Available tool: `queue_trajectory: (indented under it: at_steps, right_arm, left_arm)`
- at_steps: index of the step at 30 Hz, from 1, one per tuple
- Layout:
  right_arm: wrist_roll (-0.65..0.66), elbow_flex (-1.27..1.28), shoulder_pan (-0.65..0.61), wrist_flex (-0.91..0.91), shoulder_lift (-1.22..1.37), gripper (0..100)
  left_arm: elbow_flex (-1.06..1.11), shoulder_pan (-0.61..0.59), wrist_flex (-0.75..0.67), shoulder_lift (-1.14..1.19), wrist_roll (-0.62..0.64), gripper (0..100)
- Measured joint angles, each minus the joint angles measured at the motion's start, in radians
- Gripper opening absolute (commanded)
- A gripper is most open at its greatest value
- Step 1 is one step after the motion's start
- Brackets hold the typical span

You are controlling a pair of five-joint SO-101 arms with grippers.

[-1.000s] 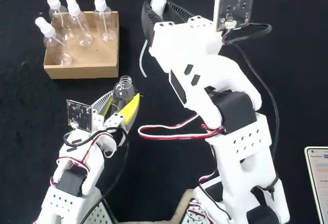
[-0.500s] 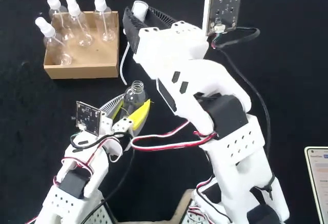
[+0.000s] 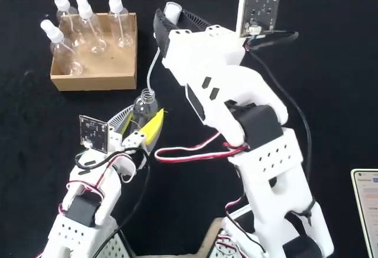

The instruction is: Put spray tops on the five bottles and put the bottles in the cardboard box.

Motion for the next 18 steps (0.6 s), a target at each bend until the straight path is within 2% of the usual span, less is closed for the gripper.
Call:
queue_trajectory:
  at_steps: [6, 10, 18]
  right_arm:
    - [0.000, 0.107, -0.002, -0.132, 0.000, 1.1]
    - [0.000, 0.124, -0.002, -0.153, 0.000, 1.1]
    - [0.034, 0.143, -0.002, 0.051, 0.000, 1.1]
  left_arm:
    - [0.000, -0.006, 0.000, 0.000, 0.000, 7]
    - [0.000, -0.008, 0.000, 0.000, 0.000, 7]
    - [0.000, -0.006, 0.000, 0.000, 0.000, 7]
